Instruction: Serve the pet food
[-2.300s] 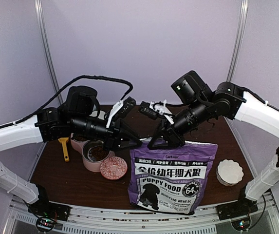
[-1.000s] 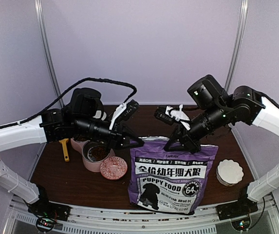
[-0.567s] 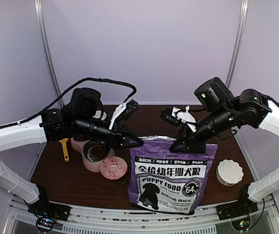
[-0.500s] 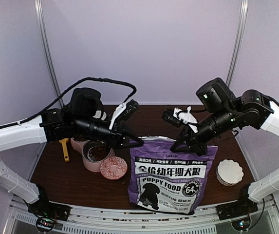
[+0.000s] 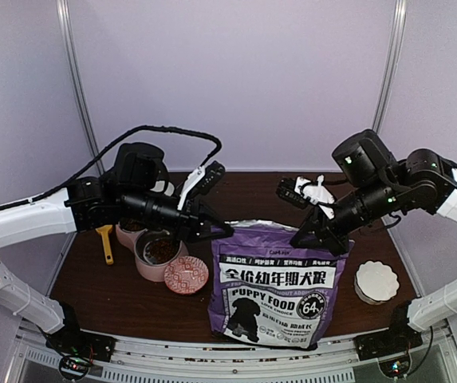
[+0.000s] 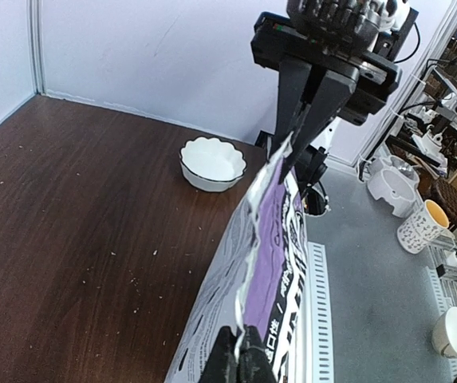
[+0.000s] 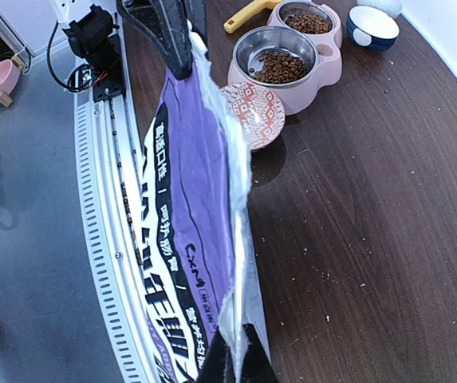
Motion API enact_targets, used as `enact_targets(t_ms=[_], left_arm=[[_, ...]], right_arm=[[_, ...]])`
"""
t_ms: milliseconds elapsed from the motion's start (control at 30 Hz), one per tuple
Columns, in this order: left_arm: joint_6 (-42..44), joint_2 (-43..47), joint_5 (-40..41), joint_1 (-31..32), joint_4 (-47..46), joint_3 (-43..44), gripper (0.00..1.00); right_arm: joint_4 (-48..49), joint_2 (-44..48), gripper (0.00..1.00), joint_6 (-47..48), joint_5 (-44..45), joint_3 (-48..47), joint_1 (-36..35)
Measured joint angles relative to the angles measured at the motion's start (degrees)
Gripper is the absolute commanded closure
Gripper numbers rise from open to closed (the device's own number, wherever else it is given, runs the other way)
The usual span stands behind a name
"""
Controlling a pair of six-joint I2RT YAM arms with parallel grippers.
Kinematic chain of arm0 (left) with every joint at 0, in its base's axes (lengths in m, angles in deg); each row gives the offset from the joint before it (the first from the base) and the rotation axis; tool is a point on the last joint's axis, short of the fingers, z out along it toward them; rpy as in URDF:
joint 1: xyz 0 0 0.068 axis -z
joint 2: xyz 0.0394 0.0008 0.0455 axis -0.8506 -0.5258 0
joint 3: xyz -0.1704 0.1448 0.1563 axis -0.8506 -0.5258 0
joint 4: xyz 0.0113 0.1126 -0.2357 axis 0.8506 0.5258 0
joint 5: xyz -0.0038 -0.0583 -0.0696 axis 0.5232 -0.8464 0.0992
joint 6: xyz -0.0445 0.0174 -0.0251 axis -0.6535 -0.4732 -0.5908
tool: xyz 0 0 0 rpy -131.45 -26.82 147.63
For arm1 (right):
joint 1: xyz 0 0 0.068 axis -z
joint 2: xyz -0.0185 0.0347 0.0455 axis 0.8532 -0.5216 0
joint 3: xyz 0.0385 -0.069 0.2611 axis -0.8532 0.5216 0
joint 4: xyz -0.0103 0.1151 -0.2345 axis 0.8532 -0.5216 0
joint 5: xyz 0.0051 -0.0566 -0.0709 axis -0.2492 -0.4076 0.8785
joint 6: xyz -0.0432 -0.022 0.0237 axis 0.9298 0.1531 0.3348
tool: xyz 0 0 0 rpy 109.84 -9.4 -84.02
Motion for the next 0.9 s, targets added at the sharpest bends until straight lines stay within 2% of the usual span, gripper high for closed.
enact_targets(t_ms=[67, 133, 200, 233, 300, 500, 567, 633, 667, 733, 900], left_arm=[[0.0, 0.0, 0.0, 0.0, 0.0, 0.0, 1.00], [0.0, 0.0, 0.1, 0.0, 0.0, 0.0, 1.00], [0.0, 0.0, 0.2, 0.0, 0.1, 0.0, 1.00], [0.0, 0.1, 0.2, -0.2, 0.3, 0.0, 1.00], [0.0, 0.2, 0.2, -0.4, 0.6, 0.0, 1.00], [0.0, 0.4, 0.3, -0.5, 0.7, 0.0, 1.00], [0.0, 0.4, 0.3, -0.5, 0.7, 0.0, 1.00], [0.0, 0.4, 0.3, -0.5, 0.8, 0.0, 1.00], [0.0, 0.4, 0.4, -0.5, 0.8, 0.0, 1.00], [0.0, 0.5, 0.4, -0.6, 0.9, 0.0, 1.00], [0.1, 0.6, 0.3, -0.7, 0.8, 0.0, 1.00]], right_arm=[[0.2, 0.1, 1.00, 0.0, 0.2, 0.2, 0.0], [0.3, 0.1, 0.88, 0.0, 0.6, 0.3, 0.0], [0.2, 0.1, 0.85, -0.2, 1.0, 0.3, 0.0], [-0.3, 0.3, 0.87, -0.3, 1.5, 0.3, 0.1], [-1.0, 0.9, 1.00, -0.4, 2.4, 0.6, 0.2], [-0.9, 1.6, 0.99, -0.9, 3.0, 1.1, 0.1], [-0.8, 1.7, 0.89, -0.9, 3.1, 1.3, 0.1], [-0.8, 1.8, 0.85, -1.1, 3.5, 1.3, 0.1], [-0.9, 1.9, 0.86, -1.3, 3.8, 1.3, 0.2], [-1.7, 2.5, 1.00, -1.2, 4.6, 1.5, 0.3], [-1.1, 3.9, 1.00, -1.2, 5.0, 2.6, 0.4]])
